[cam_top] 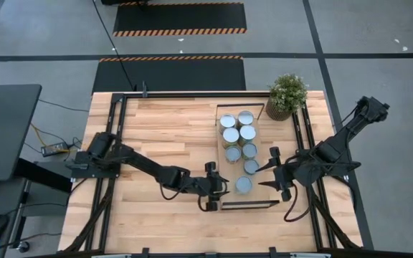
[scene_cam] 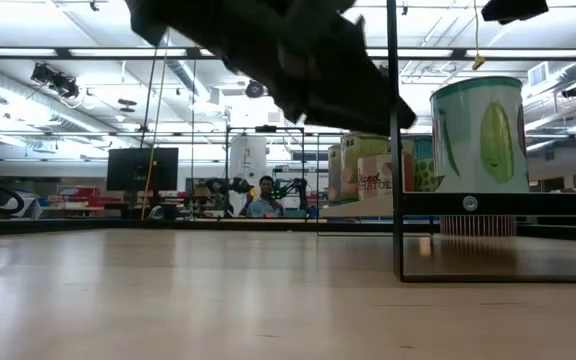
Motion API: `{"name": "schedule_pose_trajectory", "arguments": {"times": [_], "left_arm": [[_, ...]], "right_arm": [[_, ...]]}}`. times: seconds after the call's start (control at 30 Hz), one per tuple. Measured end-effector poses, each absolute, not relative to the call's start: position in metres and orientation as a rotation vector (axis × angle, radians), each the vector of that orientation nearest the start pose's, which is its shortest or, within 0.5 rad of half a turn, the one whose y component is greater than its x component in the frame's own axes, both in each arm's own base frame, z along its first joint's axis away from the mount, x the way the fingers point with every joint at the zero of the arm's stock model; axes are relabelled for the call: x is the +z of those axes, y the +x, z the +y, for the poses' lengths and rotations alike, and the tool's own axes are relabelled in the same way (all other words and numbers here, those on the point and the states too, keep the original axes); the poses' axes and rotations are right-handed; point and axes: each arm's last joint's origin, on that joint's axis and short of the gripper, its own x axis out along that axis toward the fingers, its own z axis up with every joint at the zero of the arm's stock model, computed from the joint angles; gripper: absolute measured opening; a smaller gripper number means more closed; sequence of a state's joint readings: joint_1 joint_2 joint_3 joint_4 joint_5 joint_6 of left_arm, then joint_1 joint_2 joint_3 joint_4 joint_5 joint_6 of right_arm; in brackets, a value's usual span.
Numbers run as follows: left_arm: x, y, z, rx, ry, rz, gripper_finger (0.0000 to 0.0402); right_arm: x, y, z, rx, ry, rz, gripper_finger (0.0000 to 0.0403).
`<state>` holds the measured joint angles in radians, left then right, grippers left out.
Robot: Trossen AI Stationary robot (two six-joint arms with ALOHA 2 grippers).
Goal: Pick and place cans onto a shelf
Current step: Adjust the canned mix vegetable on the shelf
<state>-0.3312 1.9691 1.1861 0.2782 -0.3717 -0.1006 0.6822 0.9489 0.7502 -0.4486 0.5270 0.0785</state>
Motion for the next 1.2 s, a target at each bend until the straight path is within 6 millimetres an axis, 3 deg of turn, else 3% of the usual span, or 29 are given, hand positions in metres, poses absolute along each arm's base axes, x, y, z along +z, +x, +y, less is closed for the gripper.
{"name": "schedule_pose_trajectory", "arguments": {"times": [0.2, 0.47, 0.8, 1.0, 1.2], "left_arm": [[0.194, 0.383, -0.133, 0.073, 0.109, 0.533, 0.0192], [0.206, 0.364, -0.14, 0.061, 0.185, 0.616, 0.017], [0.201, 0.362, -0.14, 0.032, 0.198, 0.623, 0.0149], [0.175, 0.349, -0.136, 0.001, 0.111, 0.541, 0.0142], [0.172, 0.335, -0.137, 0.002, 0.108, 0.53, 0.0142]], "right_arm": [[0.268, 0.167, 0.106, 0.142, -0.201, 0.586, 0.021], [0.252, 0.193, 0.095, 0.158, -0.083, 0.697, 0.021], [0.247, 0.22, 0.089, 0.212, -0.03, 0.771, 0.021], [0.254, 0.242, 0.093, 0.226, -0.096, 0.79, 0.021], [0.249, 0.261, 0.089, 0.252, -0.089, 0.856, 0.021]]}}
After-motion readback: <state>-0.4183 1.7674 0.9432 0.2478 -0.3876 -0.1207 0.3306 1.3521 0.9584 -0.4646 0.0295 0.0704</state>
